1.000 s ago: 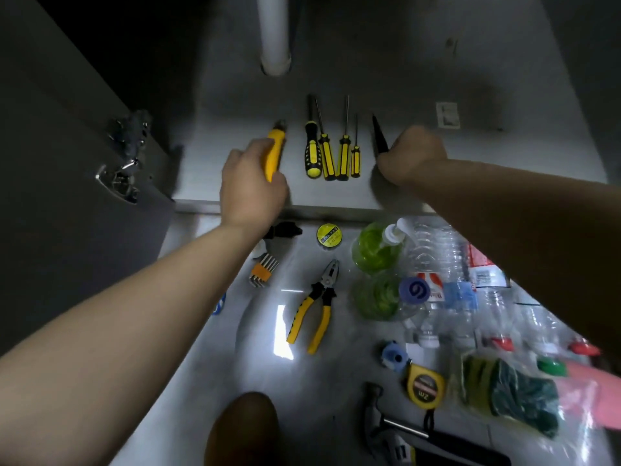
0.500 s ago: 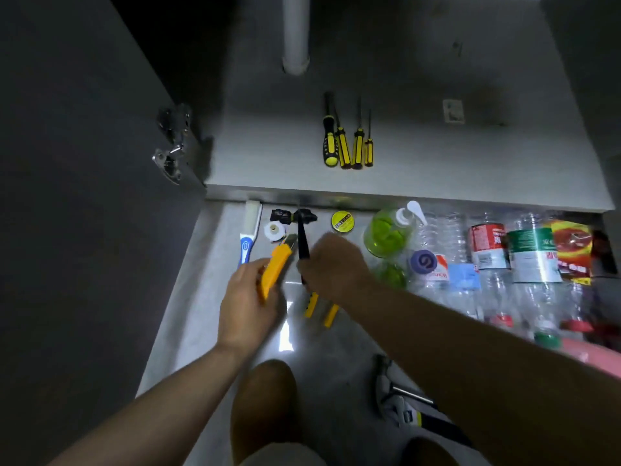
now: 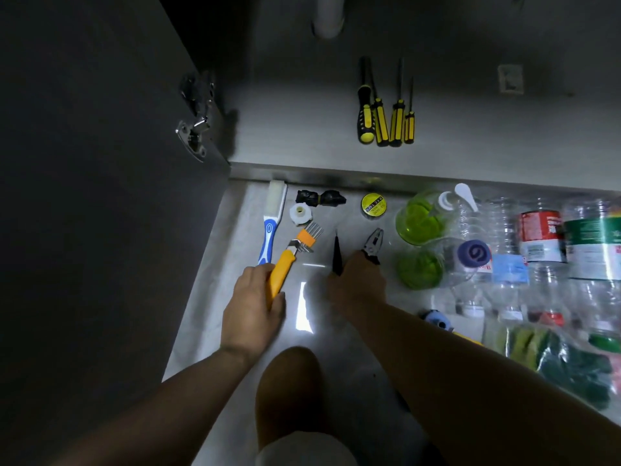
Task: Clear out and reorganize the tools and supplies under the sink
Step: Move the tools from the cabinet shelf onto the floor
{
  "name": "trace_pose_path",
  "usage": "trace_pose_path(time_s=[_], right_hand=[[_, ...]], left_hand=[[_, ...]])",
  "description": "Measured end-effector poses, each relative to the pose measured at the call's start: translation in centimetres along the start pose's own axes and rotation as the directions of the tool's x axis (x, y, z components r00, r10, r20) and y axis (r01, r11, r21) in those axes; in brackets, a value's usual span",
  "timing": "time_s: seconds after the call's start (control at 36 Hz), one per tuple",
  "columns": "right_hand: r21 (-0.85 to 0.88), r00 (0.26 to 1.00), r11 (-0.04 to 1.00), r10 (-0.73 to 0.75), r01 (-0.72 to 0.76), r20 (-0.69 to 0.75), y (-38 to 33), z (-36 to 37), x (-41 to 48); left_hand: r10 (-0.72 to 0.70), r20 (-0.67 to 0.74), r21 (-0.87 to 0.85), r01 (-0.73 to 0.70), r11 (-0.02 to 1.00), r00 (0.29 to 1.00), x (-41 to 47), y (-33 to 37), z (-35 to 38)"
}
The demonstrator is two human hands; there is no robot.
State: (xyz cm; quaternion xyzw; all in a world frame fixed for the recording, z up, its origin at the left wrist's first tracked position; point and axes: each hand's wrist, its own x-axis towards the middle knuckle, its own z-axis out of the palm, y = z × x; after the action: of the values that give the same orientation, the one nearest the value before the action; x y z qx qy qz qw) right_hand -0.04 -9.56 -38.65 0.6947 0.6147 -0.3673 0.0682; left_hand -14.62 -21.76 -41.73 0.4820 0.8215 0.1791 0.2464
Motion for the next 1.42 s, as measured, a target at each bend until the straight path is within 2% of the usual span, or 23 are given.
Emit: trace_pose_path(time_s=[0.14, 0.28, 0.36, 0.47, 0.64, 0.75, 0.83, 0.92, 1.03, 1.19, 1.42], right_hand=[[0.046, 1.0, 0.999, -0.016, 0.016, -0.008, 0.1, 0.2, 0.2], [0.113, 0.998, 0.992, -0.057, 0.054, 0.021, 0.2, -0.4, -0.5], [0.158, 0.989, 0.979, -0.141, 0.131, 0.051, 0.1, -1.5, -0.8], [0.264, 0.966, 0.933, -0.259, 0.245, 0.02, -0.7, -4.0, -1.3], [0.337, 0.894, 0.829, -0.433, 0.446, -0.119, -3.9, -10.1, -2.2], [0.236, 0.861, 0.83, -0.465, 0.505, -0.206, -5.7, -14.5, -1.0], [0.141, 0.861, 0.866, -0.433, 0.48, -0.268, -6.5, -17.4, 1.5], [0.026, 0.887, 0.92, -0.37, 0.392, -0.277, -6.9, -19.4, 4.6], [-0.006, 0.929, 0.965, -0.253, 0.261, -0.27, -7.0, -20.3, 8.4], [-0.05, 0.963, 0.995, -0.1, 0.09, -0.249, -7.4, -19.7, 11.7], [-0.112, 0.95, 0.992, -0.095, 0.064, -0.296, -7.0, -19.7, 12.5]], left_hand=[[-0.002, -0.033, 0.042, 0.004, 0.999, 0.999, -0.1, -0.5, -0.1], [-0.064, -0.044, 0.044, 0.066, 0.997, 0.997, 0.2, -0.1, -0.1], [-0.074, -0.051, 0.068, 0.077, 0.995, 0.996, 0.2, 0.6, -0.1], [-0.066, -0.092, 0.084, 0.074, 0.994, 0.994, 0.5, 2.2, -0.4], [0.051, -0.235, -0.093, -0.075, 0.993, 0.971, 3.9, 8.3, -1.8], [0.102, -0.306, -0.238, -0.18, 0.954, 0.946, 8.4, 13.0, -3.5], [0.171, -0.309, -0.315, -0.27, 0.91, 0.936, 12.1, 15.8, -4.7], [0.178, -0.244, -0.29, -0.247, 0.924, 0.953, 15.4, 18.0, -5.1], [0.177, -0.114, -0.237, -0.199, 0.951, 0.978, 18.5, 19.9, -4.9], [0.115, -0.018, -0.134, -0.117, 0.984, 0.993, 20.9, 21.8, -4.9], [-0.035, 0.005, -0.068, 0.035, 0.997, 0.999, 21.4, 23.1, -5.5]])
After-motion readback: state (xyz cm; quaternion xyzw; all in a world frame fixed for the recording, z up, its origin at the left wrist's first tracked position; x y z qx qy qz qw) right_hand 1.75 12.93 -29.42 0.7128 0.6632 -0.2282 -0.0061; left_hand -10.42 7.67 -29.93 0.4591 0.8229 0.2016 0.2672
